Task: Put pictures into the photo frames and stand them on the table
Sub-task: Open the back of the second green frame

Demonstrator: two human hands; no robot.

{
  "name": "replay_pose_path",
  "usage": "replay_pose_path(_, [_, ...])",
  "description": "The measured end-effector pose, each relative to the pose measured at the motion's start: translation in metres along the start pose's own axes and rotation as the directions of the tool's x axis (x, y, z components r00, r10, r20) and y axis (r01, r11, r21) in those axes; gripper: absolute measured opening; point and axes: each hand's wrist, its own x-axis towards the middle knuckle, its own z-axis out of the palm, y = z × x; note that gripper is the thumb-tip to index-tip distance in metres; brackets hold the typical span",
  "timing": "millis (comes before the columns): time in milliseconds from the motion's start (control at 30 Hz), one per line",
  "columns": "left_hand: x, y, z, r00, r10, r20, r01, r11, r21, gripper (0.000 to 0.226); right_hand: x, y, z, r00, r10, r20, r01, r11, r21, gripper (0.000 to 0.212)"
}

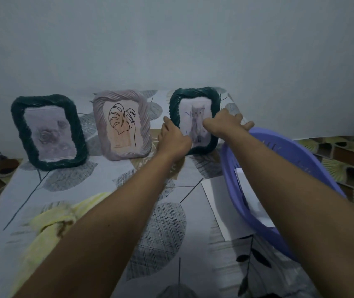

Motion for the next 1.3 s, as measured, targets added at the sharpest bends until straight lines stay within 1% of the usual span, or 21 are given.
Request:
replay_pose_path(133, [0.001, 0.001, 0.005, 1.000, 0.019, -0.002, -0.019, 0.998, -0.059, 0.094, 0.002, 0.002, 0.004, 0.999, -0.004, 0.034, 0.005, 1.000, -0.027, 0.056])
replay_pose_path(200, [-0.001, 0.001, 0.004, 0.999, 0.031, -0.011, -0.032, 0.992, -0.123, 0.091, 0.001, 0.003, 0.005, 1.000, -0.017, 0.009, 0.017, 1.000, -0.019, 0.053])
replay_pose_path(267, [-0.003, 0.002, 0.001, 0.998, 0.048, -0.031, -0.053, 0.985, -0.163, 0.085, -0.003, 0.002, 0.003, 0.999, -0.034, -0.007, 0.034, 0.999, 0.016, 0.053])
replay_pose_path(300, [-0.004, 0.002, -0.001, 0.997, 0.058, -0.042, -0.065, 0.982, -0.176, 0.084, -0.005, 0.001, 0.002, 0.999, -0.046, -0.013, 0.047, 0.998, 0.042, 0.057])
replay_pose_path(367, [-0.010, 0.003, -0.008, 0.994, 0.084, -0.076, -0.097, 0.976, -0.194, 0.081, -0.014, -0.003, -0.003, 0.996, -0.075, -0.038, 0.080, 0.989, 0.127, 0.070])
replay_pose_path(467, [-0.026, 0.004, -0.024, 0.980, 0.146, -0.136, -0.173, 0.960, -0.218, 0.077, -0.031, -0.012, -0.010, 0.987, -0.115, -0.117, 0.144, 0.949, 0.282, 0.077])
replay_pose_path(533, [-0.040, 0.004, -0.037, 0.968, 0.179, -0.174, -0.216, 0.950, -0.224, 0.072, -0.047, -0.018, -0.011, 0.981, -0.152, -0.123, 0.189, 0.889, 0.416, 0.082])
replay_pose_path(600, [-0.056, 0.003, -0.052, 0.953, 0.210, -0.216, -0.257, 0.941, -0.221, 0.068, -0.063, -0.023, -0.008, 0.971, -0.201, -0.131, 0.240, 0.804, 0.544, 0.091])
replay_pose_path(667, [-0.074, 0.001, -0.066, 0.941, 0.223, -0.256, -0.278, 0.939, -0.203, 0.066, -0.075, -0.023, -0.002, 0.965, -0.225, -0.134, 0.260, 0.743, 0.618, 0.093])
replay_pose_path(733, [-0.095, -0.002, -0.079, 0.930, 0.234, -0.285, -0.291, 0.940, -0.179, 0.058, -0.094, -0.022, 0.002, 0.968, -0.226, -0.112, 0.243, 0.712, 0.659, 0.077])
replay_pose_path(800, [-0.116, -0.008, -0.090, 0.929, 0.239, -0.283, -0.297, 0.938, -0.181, 0.051, -0.112, -0.018, 0.011, 0.971, -0.233, -0.053, 0.202, 0.685, 0.700, 0.059])
replay_pose_path(933, [-0.152, -0.029, -0.104, 0.952, 0.213, -0.219, -0.264, 0.935, -0.237, 0.042, -0.149, -0.008, 0.032, 0.971, -0.238, 0.036, 0.126, 0.632, 0.764, 0.048])
replay_pose_path(1000, [-0.169, -0.041, -0.109, 0.964, 0.188, -0.189, -0.229, 0.947, -0.224, 0.037, -0.168, -0.001, 0.043, 0.968, -0.236, 0.085, 0.083, 0.621, 0.780, 0.037])
replay_pose_path(1067, [-0.185, -0.055, -0.112, 0.973, 0.167, -0.161, -0.198, 0.960, -0.200, 0.031, -0.186, 0.008, 0.053, 0.957, -0.254, 0.140, 0.049, 0.619, 0.784, 0.018])
replay_pose_path(1100, [-0.193, -0.062, -0.112, 0.977, 0.157, -0.146, -0.184, 0.962, -0.201, 0.031, -0.194, 0.012, 0.057, 0.947, -0.264, 0.184, 0.021, 0.622, 0.783, 0.013])
replay_pose_path(1133, [-0.201, -0.067, -0.112, 0.980, 0.147, -0.135, -0.172, 0.965, -0.200, 0.033, -0.200, 0.014, 0.061, 0.936, -0.272, 0.222, -0.008, 0.617, 0.787, 0.014])
replay_pose_path(1200, [-0.215, -0.074, -0.110, 0.980, 0.134, -0.150, -0.162, 0.967, -0.196, 0.032, -0.209, 0.018, 0.066, 0.931, -0.266, 0.250, -0.039, 0.608, 0.793, 0.013])
replay_pose_path(1233, [-0.221, -0.077, -0.108, 0.978, 0.120, -0.173, -0.155, 0.966, -0.205, 0.028, -0.213, 0.018, 0.069, 0.936, -0.268, 0.228, -0.028, 0.589, 0.808, 0.018])
replay_pose_path(1267, [-0.226, -0.079, -0.106, 0.975, 0.106, -0.197, -0.149, 0.965, -0.216, 0.025, -0.214, 0.018, 0.073, 0.948, -0.273, 0.165, 0.025, 0.580, 0.814, 0.023])
replay_pose_path(1300, [-0.230, -0.082, -0.104, 0.971, 0.092, -0.222, -0.142, 0.964, -0.224, 0.022, -0.215, 0.017, 0.078, 0.956, -0.284, 0.067, 0.122, 0.597, 0.793, 0.028])
